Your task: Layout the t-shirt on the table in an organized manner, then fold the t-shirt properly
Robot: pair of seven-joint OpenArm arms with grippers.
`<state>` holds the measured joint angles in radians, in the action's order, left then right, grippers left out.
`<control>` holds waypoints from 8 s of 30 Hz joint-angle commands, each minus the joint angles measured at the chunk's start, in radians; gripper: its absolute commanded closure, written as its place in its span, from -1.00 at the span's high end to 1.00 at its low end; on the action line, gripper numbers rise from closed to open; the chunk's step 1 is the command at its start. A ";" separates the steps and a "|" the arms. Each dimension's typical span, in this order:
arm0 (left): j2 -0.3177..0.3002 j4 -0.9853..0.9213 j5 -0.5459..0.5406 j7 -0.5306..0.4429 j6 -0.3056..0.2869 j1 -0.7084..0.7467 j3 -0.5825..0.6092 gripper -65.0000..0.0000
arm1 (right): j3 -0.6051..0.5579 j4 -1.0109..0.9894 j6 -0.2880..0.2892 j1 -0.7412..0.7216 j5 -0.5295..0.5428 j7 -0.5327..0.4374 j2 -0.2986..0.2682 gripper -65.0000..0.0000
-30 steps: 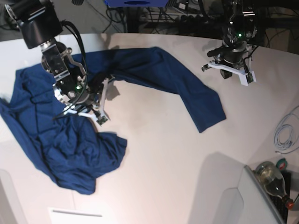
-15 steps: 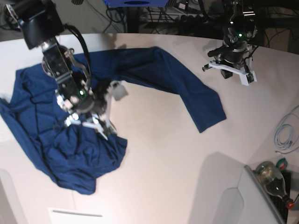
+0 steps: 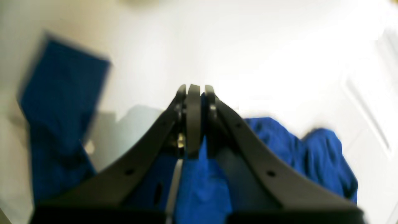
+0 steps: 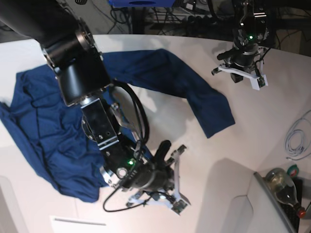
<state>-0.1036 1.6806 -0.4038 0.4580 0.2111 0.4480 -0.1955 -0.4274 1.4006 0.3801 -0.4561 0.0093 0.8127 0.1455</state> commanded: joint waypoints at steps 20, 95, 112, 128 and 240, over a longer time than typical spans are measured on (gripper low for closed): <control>0.005 0.094 -0.002 -0.020 0.000 0.002 0.009 -1.00 | -0.370 -0.116 -0.071 0.004 0.288 -0.122 0.004 -1.00; -0.005 0.046 0.003 -0.080 -0.065 -0.036 0.167 0.71 | -0.367 -0.209 -0.069 -0.002 0.288 -0.128 -0.048 0.45; 0.072 -0.310 0.001 -0.084 -0.062 -0.377 0.305 0.71 | 0.312 0.369 -0.062 0.394 0.291 -0.026 -0.378 0.46; 0.124 -0.328 -0.002 -0.078 -0.063 -0.420 0.296 -1.00 | 1.129 -0.234 0.001 0.497 0.289 -0.134 -0.488 0.48; -0.049 -0.319 0.006 -0.209 -0.058 -0.120 0.298 -1.00 | 0.385 -0.217 0.318 -0.037 0.183 -0.031 -0.248 -0.42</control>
<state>-0.1516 1.3602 -0.3958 0.2001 0.1493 0.3157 0.1001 -0.0498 1.1606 0.6975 -0.4557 0.1848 0.8005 -0.0906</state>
